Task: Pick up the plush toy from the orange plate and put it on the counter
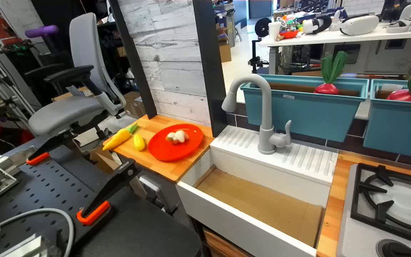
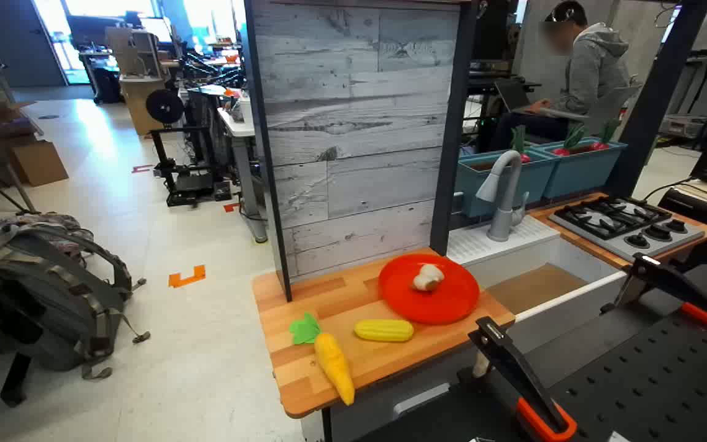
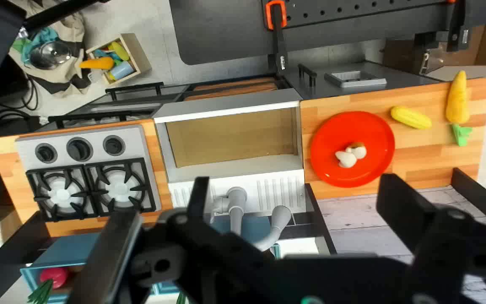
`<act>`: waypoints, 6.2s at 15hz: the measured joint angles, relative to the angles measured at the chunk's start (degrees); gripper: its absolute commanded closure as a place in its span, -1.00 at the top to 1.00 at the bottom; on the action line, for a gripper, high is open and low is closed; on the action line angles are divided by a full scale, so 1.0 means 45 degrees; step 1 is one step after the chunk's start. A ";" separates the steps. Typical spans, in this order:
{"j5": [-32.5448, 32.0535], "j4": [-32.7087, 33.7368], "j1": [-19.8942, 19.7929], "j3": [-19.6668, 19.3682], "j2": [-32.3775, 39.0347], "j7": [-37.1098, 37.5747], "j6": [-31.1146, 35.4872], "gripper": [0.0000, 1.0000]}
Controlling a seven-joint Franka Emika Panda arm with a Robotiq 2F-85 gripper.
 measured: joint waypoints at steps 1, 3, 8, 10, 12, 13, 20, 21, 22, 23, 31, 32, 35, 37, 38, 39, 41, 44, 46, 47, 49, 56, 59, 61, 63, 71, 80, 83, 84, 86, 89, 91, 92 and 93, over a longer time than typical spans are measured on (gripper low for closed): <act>0.0000 0.0012 0.0000 0.0000 0.0000 0.0000 0.0000 1.00; 0.0000 0.0018 0.0000 0.0000 -0.0001 0.0000 0.0000 1.00; 0.0000 0.0018 0.0000 0.0000 -0.0001 0.0001 0.0000 1.00; 0.0000 0.0019 0.0000 0.0000 -0.0001 0.0001 0.0000 1.00; 0.0000 0.0019 0.0000 0.0000 -0.0001 0.0001 0.0000 1.00; 0.0000 0.0019 0.0000 0.0000 -0.0001 0.0001 0.0000 1.00; 0.0075 -0.0111 0.0011 0.0056 0.0041 0.0175 0.0191 1.00; 0.0080 -0.0272 0.0040 0.0147 0.0114 0.0310 0.0490 1.00; 0.0103 -0.0475 0.0096 0.0296 0.0240 0.0505 0.0861 1.00; 0.0134 -0.0694 0.0184 0.0493 0.0437 0.0778 0.1282 1.00; 0.2059 -0.1337 0.1781 0.1979 0.4362 0.2365 0.5740 1.00; 0.2345 -0.1273 0.1941 0.2073 0.4997 0.2365 0.6357 1.00; 0.2797 -0.0837 0.2208 0.2400 0.6994 0.2366 0.7889 1.00; 0.2897 -0.0354 0.2246 0.2598 0.8319 0.2370 0.8605 1.00; 0.2914 -0.0042 0.2247 0.2681 0.8990 0.2392 0.8880 1.00; 0.2927 0.0327 0.2247 0.2751 0.9670 0.2435 0.9075 1.00; 0.2948 0.1192 0.2247 0.2889 1.1036 0.2588 0.9355 1.00; 0.2949 0.2563 0.2273 0.3002 1.2882 0.3112 0.9530 1.00; 0.2940 0.3566 0.2376 0.2995 1.4111 0.3599 0.9530 1.00; 0.2929 0.4064 0.2466 0.2973 1.4716 0.3835 0.9529 1.00; 0.2924 0.5047 0.2711 0.2875 1.5879 0.4326 0.9519 1.00; 0.2924 0.7915 0.3564 0.2248 1.8860 0.5833 0.9483 0.48; 0.2923 0.8642 0.3729 0.1976 1.9464 0.6062 0.9474 0.02; 0.2923 0.8990 0.3764 0.1876 1.9729 0.6105 0.9457 -0.29; 0.2922 0.9246 0.3766 0.1821 1.9896 0.6131 0.9430 -0.59; 0.2836 0.8890 0.3795 0.1767 1.9536 0.5964 0.9807 -0.93; 0.2631 0.6202 0.4649 0.1628 1.7093 0.5789 1.1921 -0.93; 0.2558 0.6027 0.5258 0.1692 1.6725 0.5780 1.1940 -0.93; 0.2479 0.6029 0.5480 0.1718 1.6705 0.5779 1.1940 -0.93; 0.2234 0.6030 0.5905 0.1776 1.6723 0.5779 1.1937 -0.93; 0.1920 0.6097 0.6457 0.1849 1.6916 0.5780 1.1913 -0.93; 0.1785 0.6325 0.6696 0.1901 1.7219 0.5779 1.1833 -0.93; 0.1706 0.6499 0.6733 0.1955 1.7418 0.5779 1.1785 -0.93; 0.1659 0.6695 0.6735 0.2011 1.7641 0.5759 1.1722 -0.93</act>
